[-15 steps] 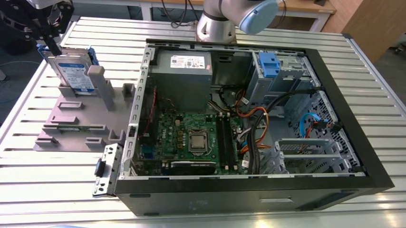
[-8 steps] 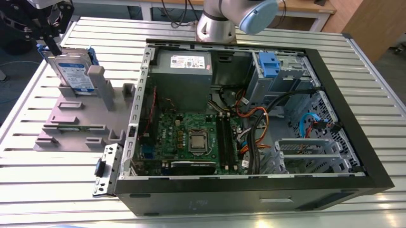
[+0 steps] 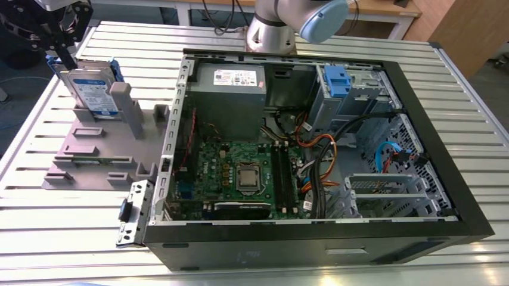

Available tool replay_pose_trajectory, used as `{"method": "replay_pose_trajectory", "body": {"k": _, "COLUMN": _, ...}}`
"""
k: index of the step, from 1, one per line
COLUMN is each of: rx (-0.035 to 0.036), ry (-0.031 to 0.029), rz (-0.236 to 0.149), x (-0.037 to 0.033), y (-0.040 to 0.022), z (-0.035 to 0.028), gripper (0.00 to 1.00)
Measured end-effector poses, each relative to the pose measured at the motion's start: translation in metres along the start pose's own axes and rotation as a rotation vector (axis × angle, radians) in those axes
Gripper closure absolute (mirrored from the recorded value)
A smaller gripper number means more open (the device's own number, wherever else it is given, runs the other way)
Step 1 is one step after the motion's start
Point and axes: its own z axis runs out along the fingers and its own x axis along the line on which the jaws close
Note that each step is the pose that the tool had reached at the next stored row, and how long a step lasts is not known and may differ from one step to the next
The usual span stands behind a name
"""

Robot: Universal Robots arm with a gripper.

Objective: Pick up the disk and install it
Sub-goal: 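Pick up the disk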

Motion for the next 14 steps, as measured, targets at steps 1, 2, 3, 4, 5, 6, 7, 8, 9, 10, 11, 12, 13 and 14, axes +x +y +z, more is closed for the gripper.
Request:
{"method": "replay_pose_trajectory", "body": {"k": 1, "rx": 0.0, "ry": 0.0, "rz": -0.001, "x": 0.0, "y": 0.0, "z": 0.0, "gripper": 0.89}}
{"method": "replay_pose_trajectory", "body": {"k": 2, "rx": -0.0001, "ry": 0.0, "rz": -0.002, "x": 0.0, "y": 0.0, "z": 0.0, "gripper": 0.89}}
{"method": "replay_pose_trajectory", "body": {"k": 3, "rx": -0.0001, "ry": 0.0, "rz": -0.003, "x": 0.0, "y": 0.0, "z": 0.0, "gripper": 0.89}}
{"method": "replay_pose_trajectory", "body": {"k": 4, "rx": -0.0001, "ry": 0.0, "rz": -0.004, "x": 0.0, "y": 0.0, "z": 0.0, "gripper": 0.89}}
{"method": "replay_pose_trajectory", "body": {"k": 5, "rx": -0.0002, "ry": 0.0, "rz": -0.005, "x": 0.0, "y": 0.0, "z": 0.0, "gripper": 0.89}}
{"method": "replay_pose_trajectory", "body": {"k": 6, "rx": -0.0002, "ry": 0.0, "rz": -0.006, "x": 0.0, "y": 0.0, "z": 0.0, "gripper": 0.89}}
{"method": "replay_pose_trajectory", "body": {"k": 7, "rx": -0.0002, "ry": 0.0, "rz": -0.006, "x": 0.0, "y": 0.0, "z": 0.0, "gripper": 0.89}}
{"method": "replay_pose_trajectory", "body": {"k": 8, "rx": -0.0002, "ry": 0.0, "rz": -0.007, "x": 0.0, "y": 0.0, "z": 0.0, "gripper": 0.89}}
{"method": "replay_pose_trajectory", "body": {"k": 9, "rx": -0.0002, "ry": 0.0, "rz": -0.008, "x": 0.0, "y": 0.0, "z": 0.0, "gripper": 0.89}}
{"method": "replay_pose_trajectory", "body": {"k": 10, "rx": -0.0003, "ry": -0.0001, "rz": -0.009, "x": 0.0, "y": 0.0, "z": 0.0, "gripper": 0.89}}
{"method": "replay_pose_trajectory", "body": {"k": 11, "rx": -0.0003, "ry": -0.0001, "rz": -0.01, "x": 0.0, "y": 0.0, "z": 0.0, "gripper": 0.89}}
{"method": "replay_pose_trajectory", "body": {"k": 12, "rx": -0.0003, "ry": -0.0001, "rz": -0.011, "x": 0.0, "y": 0.0, "z": 0.0, "gripper": 0.89}}
{"method": "replay_pose_trajectory", "body": {"k": 13, "rx": -0.0004, "ry": -0.0001, "rz": -0.012, "x": 0.0, "y": 0.0, "z": 0.0, "gripper": 0.89}}
{"method": "replay_pose_trajectory", "body": {"k": 14, "rx": -0.0004, "ry": -0.0001, "rz": -0.013, "x": 0.0, "y": 0.0, "z": 0.0, "gripper": 0.89}}
